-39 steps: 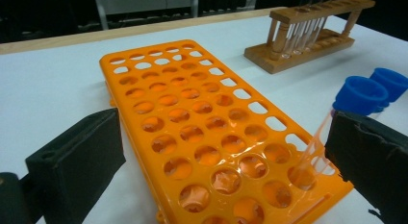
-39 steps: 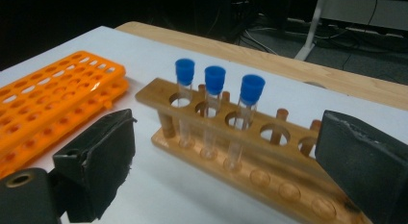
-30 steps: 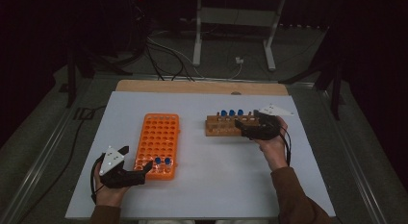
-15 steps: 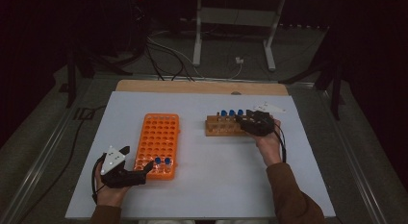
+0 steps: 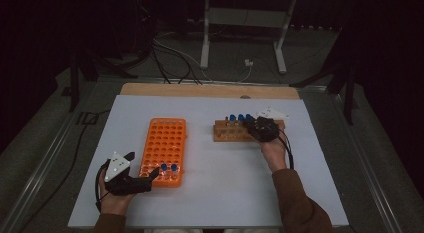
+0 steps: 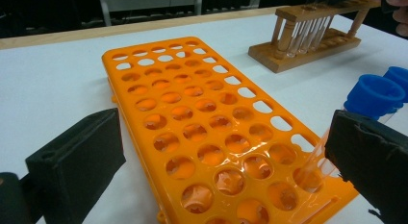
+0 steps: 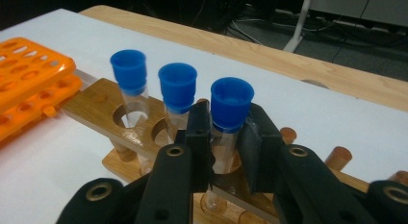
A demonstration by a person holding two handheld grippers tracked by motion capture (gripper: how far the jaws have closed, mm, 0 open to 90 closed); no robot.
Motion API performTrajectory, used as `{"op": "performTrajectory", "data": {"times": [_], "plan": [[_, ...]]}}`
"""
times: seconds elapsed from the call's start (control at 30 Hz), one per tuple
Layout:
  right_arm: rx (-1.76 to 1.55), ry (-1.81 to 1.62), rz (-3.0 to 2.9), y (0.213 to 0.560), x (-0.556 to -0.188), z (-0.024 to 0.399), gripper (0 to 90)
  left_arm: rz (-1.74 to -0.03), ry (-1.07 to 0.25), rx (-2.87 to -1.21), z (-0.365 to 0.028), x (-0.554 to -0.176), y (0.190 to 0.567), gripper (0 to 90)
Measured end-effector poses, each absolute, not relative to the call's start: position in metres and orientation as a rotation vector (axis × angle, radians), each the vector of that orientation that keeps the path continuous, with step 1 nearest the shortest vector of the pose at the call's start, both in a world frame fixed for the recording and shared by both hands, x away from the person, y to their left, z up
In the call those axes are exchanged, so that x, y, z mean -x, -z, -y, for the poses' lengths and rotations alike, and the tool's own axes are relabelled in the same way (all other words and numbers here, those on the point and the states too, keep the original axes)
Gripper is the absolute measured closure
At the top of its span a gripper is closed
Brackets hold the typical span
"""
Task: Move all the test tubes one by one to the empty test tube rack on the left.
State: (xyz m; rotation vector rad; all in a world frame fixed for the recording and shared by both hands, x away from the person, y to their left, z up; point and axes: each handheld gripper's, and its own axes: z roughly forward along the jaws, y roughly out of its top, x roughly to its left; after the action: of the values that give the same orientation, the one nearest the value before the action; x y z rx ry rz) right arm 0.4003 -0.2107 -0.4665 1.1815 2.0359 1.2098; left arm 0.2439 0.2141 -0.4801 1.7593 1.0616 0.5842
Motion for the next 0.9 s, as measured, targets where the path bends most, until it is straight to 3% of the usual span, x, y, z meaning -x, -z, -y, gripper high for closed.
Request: {"op": "performTrajectory", "data": {"times": [0.9], "plan": [[-1.187,-1.255,-2.003,0.458,-0.396,0.217,77.1,-1.066,-0.580,-1.765,-0.214,-0.245,0.481,0.7]]}}
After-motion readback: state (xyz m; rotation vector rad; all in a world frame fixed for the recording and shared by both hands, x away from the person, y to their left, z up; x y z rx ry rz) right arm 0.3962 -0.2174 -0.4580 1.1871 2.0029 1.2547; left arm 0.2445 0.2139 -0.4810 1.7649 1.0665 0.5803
